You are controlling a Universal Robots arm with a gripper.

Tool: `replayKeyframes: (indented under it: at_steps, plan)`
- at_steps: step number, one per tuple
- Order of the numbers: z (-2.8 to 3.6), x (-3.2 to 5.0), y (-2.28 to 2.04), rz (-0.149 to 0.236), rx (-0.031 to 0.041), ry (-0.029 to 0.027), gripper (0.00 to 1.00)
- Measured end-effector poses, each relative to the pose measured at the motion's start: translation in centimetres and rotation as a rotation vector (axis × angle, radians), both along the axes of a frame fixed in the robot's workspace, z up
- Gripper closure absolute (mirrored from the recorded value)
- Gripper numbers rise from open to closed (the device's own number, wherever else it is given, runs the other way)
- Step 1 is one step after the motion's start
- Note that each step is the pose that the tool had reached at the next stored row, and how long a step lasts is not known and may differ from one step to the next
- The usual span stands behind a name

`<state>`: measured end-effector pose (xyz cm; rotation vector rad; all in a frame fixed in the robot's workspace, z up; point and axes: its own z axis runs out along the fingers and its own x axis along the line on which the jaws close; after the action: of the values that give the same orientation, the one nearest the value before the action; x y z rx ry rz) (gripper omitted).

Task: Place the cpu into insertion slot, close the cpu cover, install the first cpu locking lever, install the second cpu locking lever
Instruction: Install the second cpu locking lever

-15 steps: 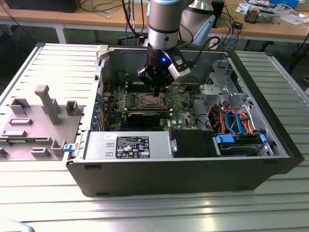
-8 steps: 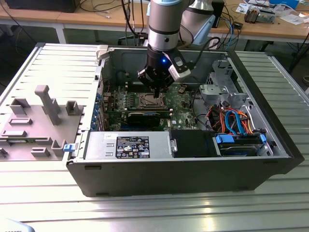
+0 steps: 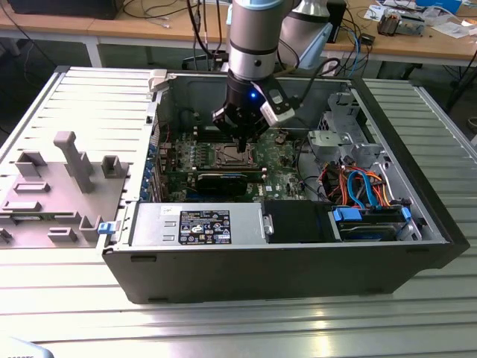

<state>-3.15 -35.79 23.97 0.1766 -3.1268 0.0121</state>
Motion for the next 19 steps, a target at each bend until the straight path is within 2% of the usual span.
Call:
replayKeyframes:
  at_steps: [19]
  plan:
    - [-0.02,0.0,-1.07,0.0,0.0,0.0,0.89]
